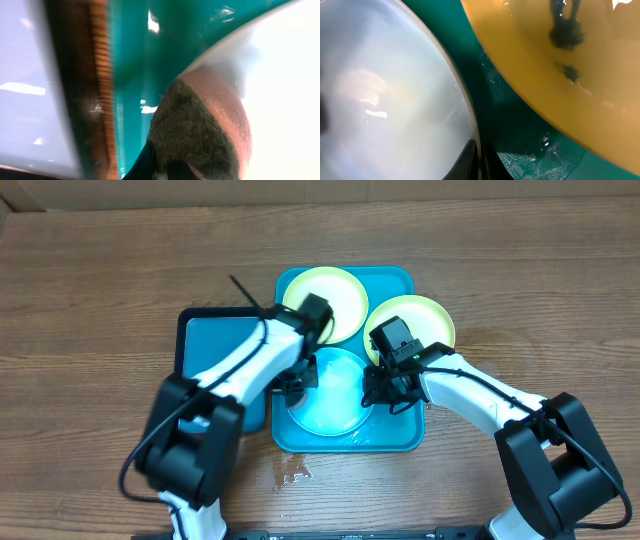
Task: Clean dirty plates on tray and stack at the side
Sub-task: 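Scrub the white plate with the held sponge while the right gripper holds it, then return the sponge to the water tray with the left gripper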
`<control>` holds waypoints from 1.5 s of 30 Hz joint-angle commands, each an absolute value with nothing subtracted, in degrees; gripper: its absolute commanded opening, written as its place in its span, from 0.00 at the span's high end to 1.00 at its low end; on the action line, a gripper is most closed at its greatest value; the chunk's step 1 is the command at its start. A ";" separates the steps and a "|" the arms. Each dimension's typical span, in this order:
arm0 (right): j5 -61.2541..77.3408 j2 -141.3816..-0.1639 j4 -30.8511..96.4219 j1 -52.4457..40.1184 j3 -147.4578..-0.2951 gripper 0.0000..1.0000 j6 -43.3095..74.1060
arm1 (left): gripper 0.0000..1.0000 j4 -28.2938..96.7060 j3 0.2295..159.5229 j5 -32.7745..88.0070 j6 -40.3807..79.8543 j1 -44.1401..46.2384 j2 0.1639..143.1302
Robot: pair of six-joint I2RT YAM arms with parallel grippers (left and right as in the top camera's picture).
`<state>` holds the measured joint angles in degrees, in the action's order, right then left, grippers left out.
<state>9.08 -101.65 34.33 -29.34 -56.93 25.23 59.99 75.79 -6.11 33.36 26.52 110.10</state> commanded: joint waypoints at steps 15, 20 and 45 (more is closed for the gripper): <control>7.14 -102.69 34.50 -29.19 -55.48 0.96 24.01 | 0.96 60.64 71.70 -3.42 25.04 5.58 98.21; 7.16 -102.65 35.07 -29.19 -55.57 0.96 24.03 | 0.96 58.19 68.79 -3.40 23.77 5.56 103.26; -11.35 -93.36 38.41 -47.09 -80.44 0.96 23.57 | 0.00 76.25 86.98 13.56 17.08 -14.26 70.72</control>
<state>-5.48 -94.70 43.33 -44.56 -78.65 23.73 74.78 84.53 11.97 19.00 -13.21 75.02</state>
